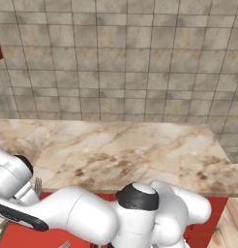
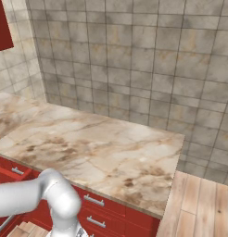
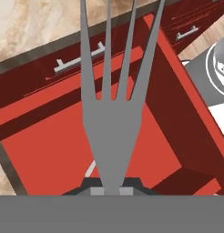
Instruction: Organize the utensils by type. Pick up the wooden spoons from the counter and place them in the open cabinet. Then pick up the metallic utensils from the counter and place them in the open drawer.
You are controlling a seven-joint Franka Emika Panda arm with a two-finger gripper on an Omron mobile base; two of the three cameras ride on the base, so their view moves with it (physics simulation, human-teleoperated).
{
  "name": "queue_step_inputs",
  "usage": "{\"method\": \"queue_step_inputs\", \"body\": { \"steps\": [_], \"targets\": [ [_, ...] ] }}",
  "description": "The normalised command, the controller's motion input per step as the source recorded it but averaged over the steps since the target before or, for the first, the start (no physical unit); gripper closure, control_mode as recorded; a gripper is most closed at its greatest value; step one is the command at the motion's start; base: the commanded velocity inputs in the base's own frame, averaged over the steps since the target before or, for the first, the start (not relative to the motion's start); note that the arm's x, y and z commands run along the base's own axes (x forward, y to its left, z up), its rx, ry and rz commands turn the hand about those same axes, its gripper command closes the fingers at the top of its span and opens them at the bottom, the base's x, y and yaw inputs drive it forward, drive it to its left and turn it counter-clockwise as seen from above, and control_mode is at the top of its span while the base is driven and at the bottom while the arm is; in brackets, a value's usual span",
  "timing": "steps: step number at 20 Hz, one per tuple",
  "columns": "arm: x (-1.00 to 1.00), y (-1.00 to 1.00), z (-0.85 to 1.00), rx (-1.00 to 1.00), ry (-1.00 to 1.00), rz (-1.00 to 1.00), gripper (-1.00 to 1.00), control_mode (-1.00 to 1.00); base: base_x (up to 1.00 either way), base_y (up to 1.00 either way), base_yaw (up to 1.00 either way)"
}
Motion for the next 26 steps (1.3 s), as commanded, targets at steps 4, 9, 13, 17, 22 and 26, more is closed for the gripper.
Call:
{"method": "queue_step_inputs", "body": {
  "steps": [4, 9, 13, 17, 22, 26],
  "targets": [
    [0.01, 0.23, 0.05, -0.07, 0.00, 0.00, 1.00, -1.00, 0.00, 0.00, 0.00],
    [0.00, 0.24, 0.01, -0.07, 0.00, 0.00, 1.00, -1.00, 0.00, 0.00, 0.00],
    [0.00, 0.25, 0.00, -0.06, 0.00, 0.00, 1.00, -1.00, 0.00, 0.00, 0.00],
    [0.00, 0.15, 0.00, -0.02, 0.00, 0.00, 1.00, -1.00, 0.00, 0.00, 0.00],
    [0.01, 0.01, 0.00, 0.00, 0.00, 0.00, 1.00, -1.00, 0.00, 0.00, 0.00],
    [0.00, 0.01, 0.00, 0.00, 0.00, 0.00, 1.00, -1.00, 0.00, 0.00, 0.00]
  ]
}}
